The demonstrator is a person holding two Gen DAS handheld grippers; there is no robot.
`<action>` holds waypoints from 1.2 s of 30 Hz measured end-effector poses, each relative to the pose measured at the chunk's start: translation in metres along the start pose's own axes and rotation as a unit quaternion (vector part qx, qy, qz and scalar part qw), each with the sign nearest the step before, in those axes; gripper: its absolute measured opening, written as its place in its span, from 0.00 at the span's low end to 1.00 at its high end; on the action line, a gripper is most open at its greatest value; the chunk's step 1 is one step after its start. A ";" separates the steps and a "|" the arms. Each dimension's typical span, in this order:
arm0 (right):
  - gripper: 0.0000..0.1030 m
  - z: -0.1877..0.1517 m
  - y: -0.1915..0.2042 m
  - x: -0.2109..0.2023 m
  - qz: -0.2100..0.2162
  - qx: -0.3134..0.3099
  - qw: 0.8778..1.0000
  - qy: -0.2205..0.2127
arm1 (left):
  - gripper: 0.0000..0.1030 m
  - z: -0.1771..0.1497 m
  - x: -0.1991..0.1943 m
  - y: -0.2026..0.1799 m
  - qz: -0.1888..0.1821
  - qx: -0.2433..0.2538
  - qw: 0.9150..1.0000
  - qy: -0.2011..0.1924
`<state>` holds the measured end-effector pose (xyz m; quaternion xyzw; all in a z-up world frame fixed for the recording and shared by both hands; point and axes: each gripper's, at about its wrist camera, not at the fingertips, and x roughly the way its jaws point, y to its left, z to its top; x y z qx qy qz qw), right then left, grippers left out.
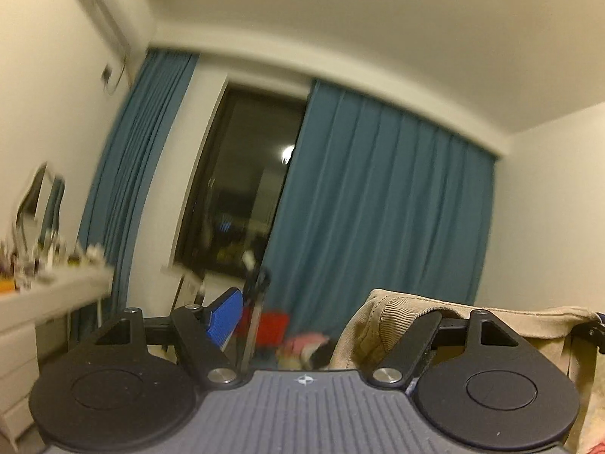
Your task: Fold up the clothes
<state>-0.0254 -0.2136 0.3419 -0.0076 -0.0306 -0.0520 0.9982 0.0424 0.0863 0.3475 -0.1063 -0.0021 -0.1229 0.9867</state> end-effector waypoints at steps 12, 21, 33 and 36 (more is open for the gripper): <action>0.94 -0.218 0.002 0.334 -0.057 0.044 0.989 0.126 | 0.74 -0.213 0.397 0.103 0.100 -0.047 0.982 0.151; 0.94 -0.423 0.013 0.477 -0.039 0.035 0.939 0.340 | 0.79 -0.421 0.539 0.172 0.111 -0.022 0.929 0.353; 0.94 -0.427 0.044 0.475 0.070 0.021 0.915 0.397 | 0.98 -0.417 0.531 0.151 0.022 0.081 0.909 0.407; 0.94 -0.406 0.040 0.435 0.071 0.060 0.934 0.344 | 0.98 -0.399 0.487 0.150 0.023 0.062 0.934 0.351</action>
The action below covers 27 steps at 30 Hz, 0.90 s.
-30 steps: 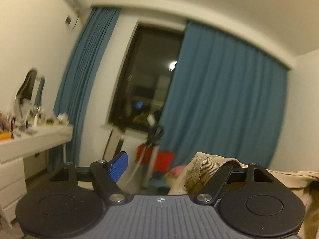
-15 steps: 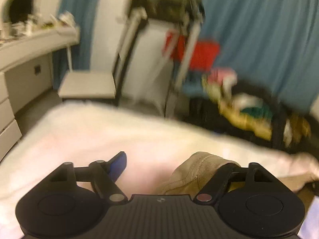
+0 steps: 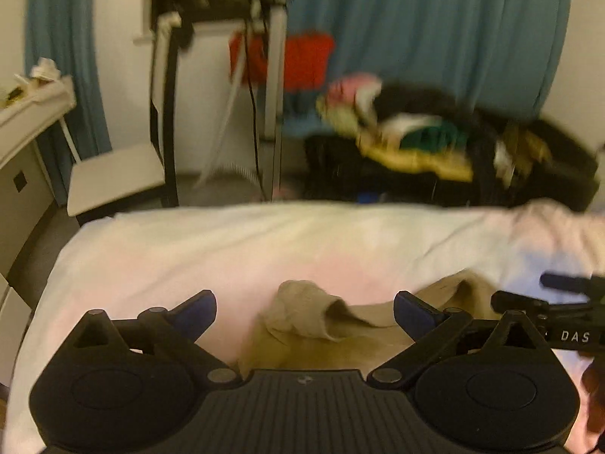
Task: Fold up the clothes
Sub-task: 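Open both grippers to release the T-shirt flat on the bed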
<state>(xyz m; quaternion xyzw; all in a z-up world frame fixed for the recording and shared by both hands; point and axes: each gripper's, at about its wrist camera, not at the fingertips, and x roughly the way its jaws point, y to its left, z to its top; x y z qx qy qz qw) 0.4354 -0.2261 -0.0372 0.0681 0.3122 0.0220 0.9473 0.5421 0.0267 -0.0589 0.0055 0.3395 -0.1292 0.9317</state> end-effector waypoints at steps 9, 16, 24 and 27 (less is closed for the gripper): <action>0.94 -0.053 0.009 -0.147 0.005 0.008 0.995 -0.104 | 0.98 -0.075 -0.187 -0.046 0.018 -0.038 0.994 -0.104; 0.94 -0.124 0.030 -0.280 0.019 0.030 0.989 -0.144 | 0.97 -0.176 -0.313 -0.069 0.010 -0.078 0.987 -0.141; 0.94 -0.194 0.042 -0.355 0.021 0.033 0.987 -0.157 | 0.95 -0.263 -0.364 -0.068 0.024 -0.103 0.985 -0.133; 0.94 -0.205 0.039 -0.357 0.037 0.045 0.985 -0.161 | 0.95 -0.273 -0.357 -0.056 0.029 -0.115 0.985 -0.124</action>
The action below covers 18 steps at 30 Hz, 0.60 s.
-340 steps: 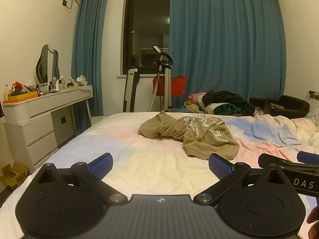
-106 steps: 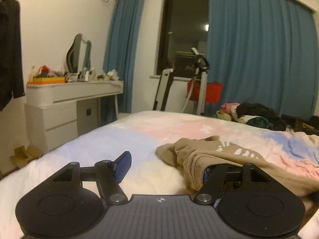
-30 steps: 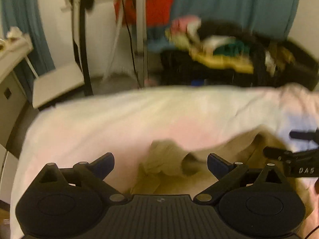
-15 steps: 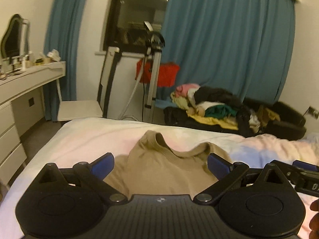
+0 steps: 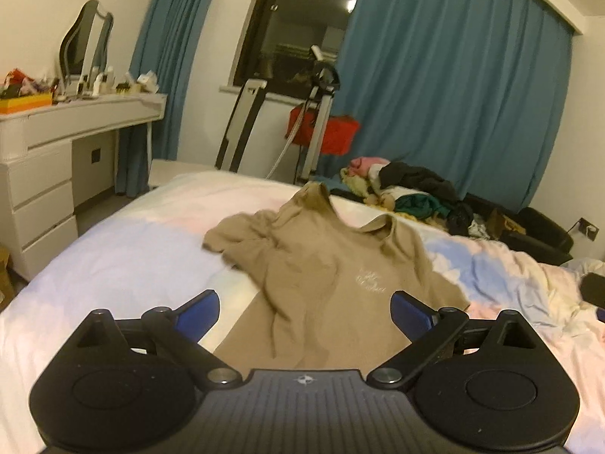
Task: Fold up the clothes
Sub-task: 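Open both grippers to release the T-shirt flat on the bed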
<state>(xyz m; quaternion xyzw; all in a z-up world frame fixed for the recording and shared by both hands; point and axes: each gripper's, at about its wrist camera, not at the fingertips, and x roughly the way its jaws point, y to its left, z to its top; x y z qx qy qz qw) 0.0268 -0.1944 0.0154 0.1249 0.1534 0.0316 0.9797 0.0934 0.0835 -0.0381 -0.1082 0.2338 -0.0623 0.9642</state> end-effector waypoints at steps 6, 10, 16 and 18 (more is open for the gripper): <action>0.94 -0.021 -0.012 0.017 0.017 0.037 0.999 0.005 | 0.92 -0.009 0.053 0.046 0.003 -0.114 0.993 0.022; 0.94 -0.032 -0.022 0.039 0.019 0.061 0.998 0.022 | 0.88 -0.002 0.109 0.072 0.016 -0.176 0.984 0.021; 0.94 -0.044 -0.042 0.073 -0.004 0.079 0.996 0.033 | 0.81 0.022 0.193 0.099 0.040 -0.214 0.976 0.017; 0.94 -0.047 -0.050 0.088 -0.003 0.091 0.995 0.046 | 0.75 0.030 0.220 0.103 0.059 -0.201 0.978 0.022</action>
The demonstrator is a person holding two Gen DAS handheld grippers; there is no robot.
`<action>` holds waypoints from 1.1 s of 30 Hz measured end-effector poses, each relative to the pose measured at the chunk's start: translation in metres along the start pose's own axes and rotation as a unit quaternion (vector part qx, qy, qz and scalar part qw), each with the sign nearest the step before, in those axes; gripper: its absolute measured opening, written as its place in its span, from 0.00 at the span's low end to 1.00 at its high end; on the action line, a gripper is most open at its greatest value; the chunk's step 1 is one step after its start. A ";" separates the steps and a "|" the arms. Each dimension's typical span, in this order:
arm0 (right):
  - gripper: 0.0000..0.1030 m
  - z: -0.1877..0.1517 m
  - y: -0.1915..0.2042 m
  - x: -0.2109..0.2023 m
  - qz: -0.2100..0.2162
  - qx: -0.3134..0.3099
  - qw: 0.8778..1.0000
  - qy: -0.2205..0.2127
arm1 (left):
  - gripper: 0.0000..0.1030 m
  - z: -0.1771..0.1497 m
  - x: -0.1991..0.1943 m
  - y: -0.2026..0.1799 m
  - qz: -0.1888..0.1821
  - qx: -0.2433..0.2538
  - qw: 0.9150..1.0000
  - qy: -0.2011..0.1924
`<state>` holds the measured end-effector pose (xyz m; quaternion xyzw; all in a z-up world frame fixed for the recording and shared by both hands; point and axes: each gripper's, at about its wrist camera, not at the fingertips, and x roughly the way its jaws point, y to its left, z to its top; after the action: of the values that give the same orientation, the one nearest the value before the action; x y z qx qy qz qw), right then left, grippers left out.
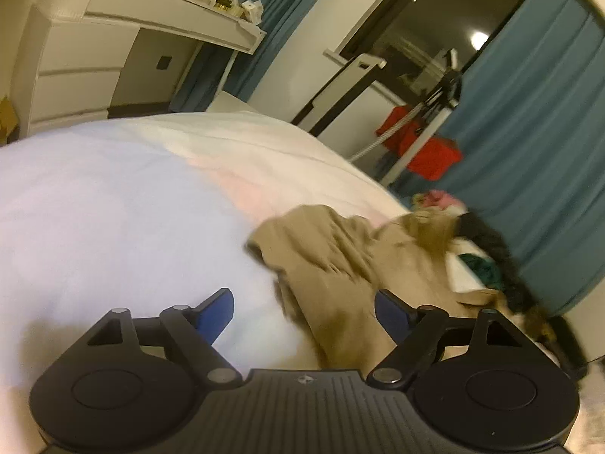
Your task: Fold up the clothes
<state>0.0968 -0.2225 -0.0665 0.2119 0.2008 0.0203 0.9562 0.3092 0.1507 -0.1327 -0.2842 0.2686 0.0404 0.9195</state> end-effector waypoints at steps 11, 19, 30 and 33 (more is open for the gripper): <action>0.94 -0.013 -0.024 0.059 0.008 0.061 0.996 0.059 | 0.04 0.069 0.078 -0.023 0.033 0.113 0.993 0.023; 0.94 -0.020 -0.022 0.068 -0.011 0.040 0.997 0.060 | 0.04 0.161 0.098 -0.060 0.212 0.235 0.945 -0.081; 0.94 -0.009 -0.018 0.061 -0.030 -0.002 0.999 0.035 | 0.52 0.142 0.056 -0.038 0.136 0.171 0.976 0.027; 0.94 -0.009 -0.017 0.063 -0.027 0.009 0.999 0.045 | 0.70 0.106 -0.005 -0.038 0.083 0.182 0.977 0.068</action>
<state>0.1508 -0.2265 -0.1044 0.2135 0.2495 0.0024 0.9445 0.3632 0.1768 -0.0371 -0.0909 0.3559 0.0477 0.9289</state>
